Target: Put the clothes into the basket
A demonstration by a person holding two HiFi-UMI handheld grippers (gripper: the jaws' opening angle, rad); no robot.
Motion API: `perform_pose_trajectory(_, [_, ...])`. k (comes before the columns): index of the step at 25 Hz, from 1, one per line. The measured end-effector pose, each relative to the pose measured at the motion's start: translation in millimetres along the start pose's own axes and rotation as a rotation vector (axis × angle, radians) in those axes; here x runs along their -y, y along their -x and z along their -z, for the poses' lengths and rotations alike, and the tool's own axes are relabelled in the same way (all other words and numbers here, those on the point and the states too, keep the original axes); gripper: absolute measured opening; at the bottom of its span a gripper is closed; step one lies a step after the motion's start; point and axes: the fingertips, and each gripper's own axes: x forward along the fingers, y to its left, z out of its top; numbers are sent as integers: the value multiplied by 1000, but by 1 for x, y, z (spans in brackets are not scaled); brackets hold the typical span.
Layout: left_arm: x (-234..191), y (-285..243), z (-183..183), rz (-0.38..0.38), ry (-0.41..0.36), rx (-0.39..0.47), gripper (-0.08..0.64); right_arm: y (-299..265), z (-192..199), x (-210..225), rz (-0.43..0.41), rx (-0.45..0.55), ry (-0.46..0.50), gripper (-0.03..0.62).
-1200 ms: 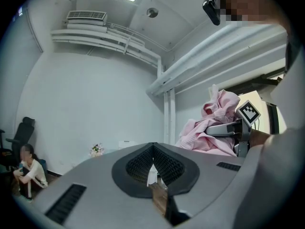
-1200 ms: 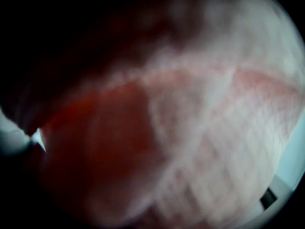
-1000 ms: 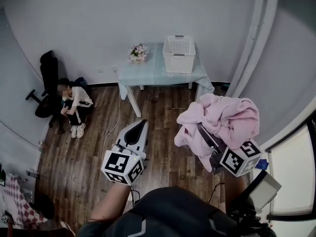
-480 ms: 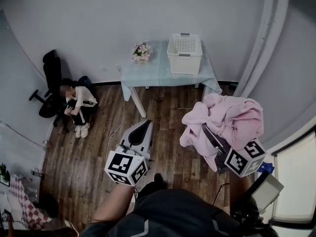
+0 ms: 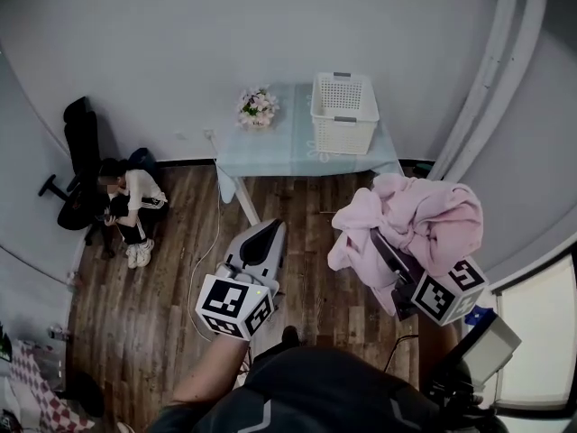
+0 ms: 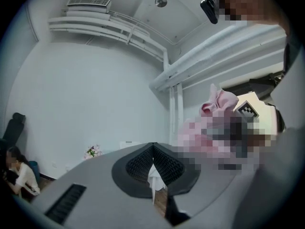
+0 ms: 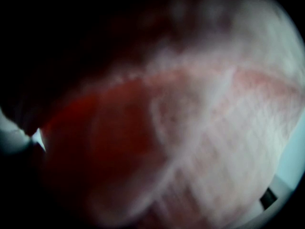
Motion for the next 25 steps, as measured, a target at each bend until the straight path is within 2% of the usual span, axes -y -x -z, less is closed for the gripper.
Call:
perform_pose_trajectory(6, [-57,-31,-5,35,8,7,9,-63,-7,0,28,-9,18,397])
perform_pose_trajectory(11, [-80,-39,0,42,20,13,9,-84,-5,0,37,0,14,397])
perform_pose_trajectory(17, [-100,-55,4,85,16,25,9,-106,-10,-6,57,0,42,397])
perform_pose_trajectory(25, [-140,-92,0,124,54,28,9,-152,-20,12,104,-34,48,397])
